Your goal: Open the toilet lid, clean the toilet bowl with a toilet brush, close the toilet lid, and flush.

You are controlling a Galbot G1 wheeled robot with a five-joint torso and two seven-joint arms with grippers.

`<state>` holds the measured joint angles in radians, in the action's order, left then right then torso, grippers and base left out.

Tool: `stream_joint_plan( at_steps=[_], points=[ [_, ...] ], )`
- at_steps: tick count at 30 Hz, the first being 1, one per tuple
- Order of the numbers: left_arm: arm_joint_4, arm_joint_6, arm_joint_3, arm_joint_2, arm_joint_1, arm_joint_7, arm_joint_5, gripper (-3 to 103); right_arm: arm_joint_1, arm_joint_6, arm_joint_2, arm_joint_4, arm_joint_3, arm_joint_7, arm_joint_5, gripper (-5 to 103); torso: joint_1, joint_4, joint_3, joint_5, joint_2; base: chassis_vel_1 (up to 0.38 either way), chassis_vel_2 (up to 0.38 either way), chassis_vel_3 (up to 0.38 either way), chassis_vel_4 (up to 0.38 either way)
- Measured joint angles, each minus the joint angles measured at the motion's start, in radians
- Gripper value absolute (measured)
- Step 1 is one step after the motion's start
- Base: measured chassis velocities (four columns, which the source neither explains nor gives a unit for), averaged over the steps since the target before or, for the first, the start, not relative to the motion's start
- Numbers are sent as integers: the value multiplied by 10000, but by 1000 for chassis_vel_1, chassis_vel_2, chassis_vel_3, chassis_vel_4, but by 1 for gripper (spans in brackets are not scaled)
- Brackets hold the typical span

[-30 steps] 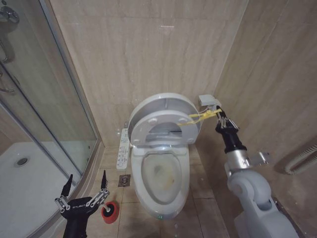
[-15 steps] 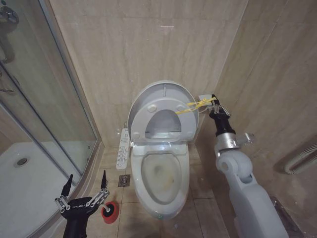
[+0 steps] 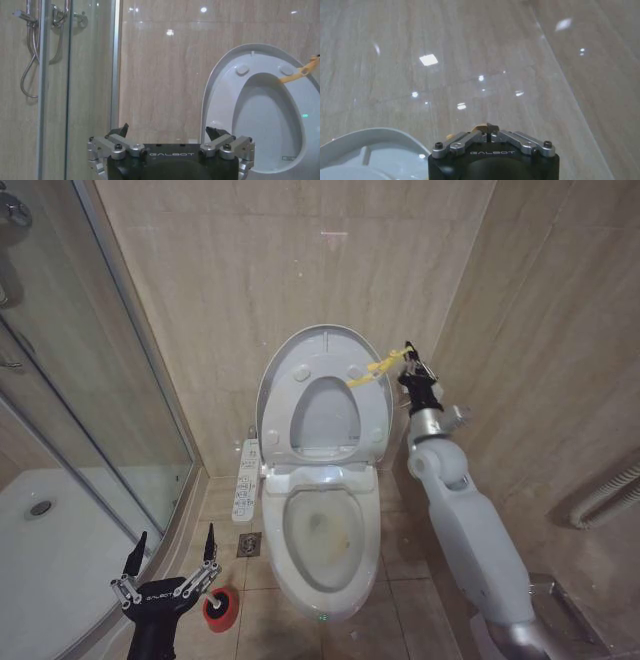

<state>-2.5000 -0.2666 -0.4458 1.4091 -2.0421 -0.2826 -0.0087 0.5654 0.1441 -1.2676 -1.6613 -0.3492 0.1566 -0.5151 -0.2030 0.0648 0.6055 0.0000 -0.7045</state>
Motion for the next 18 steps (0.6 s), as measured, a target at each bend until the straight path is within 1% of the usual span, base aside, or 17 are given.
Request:
stream_joint_plan(
  at_steps=[4,5,7,10,14,18],
  points=[
    [0,0,0,0,0,0,0,100,-1035,369,-130,1207,579,6,903,0,0,-2,0,0,0,0,0,0,0],
    [0,0,0,0,0,0,0,100,-1035,369,-130,1207,579,6,903,0,0,-2,0,0,0,0,0,0,0],
    [1,0,0,0,0,0,0,100,-1705,480,-215,1863,839,1,1221,0,0,-8,1,0,0,0,0,0,0],
    [0,0,0,0,0,0,0,100,-2209,530,-322,2367,1030,-12,1429,0,0,-12,1,-1,0,0,0,0,0],
    [1,0,0,0,0,0,0,100,-2899,649,-414,3162,1272,-69,1918,0,-1,-11,1,-1,0,0,0,0,0],
    [0,0,0,0,0,0,0,100,-3138,656,-407,3497,1444,-37,2111,0,0,-6,0,-1,0,0,0,0,0]
  ],
)
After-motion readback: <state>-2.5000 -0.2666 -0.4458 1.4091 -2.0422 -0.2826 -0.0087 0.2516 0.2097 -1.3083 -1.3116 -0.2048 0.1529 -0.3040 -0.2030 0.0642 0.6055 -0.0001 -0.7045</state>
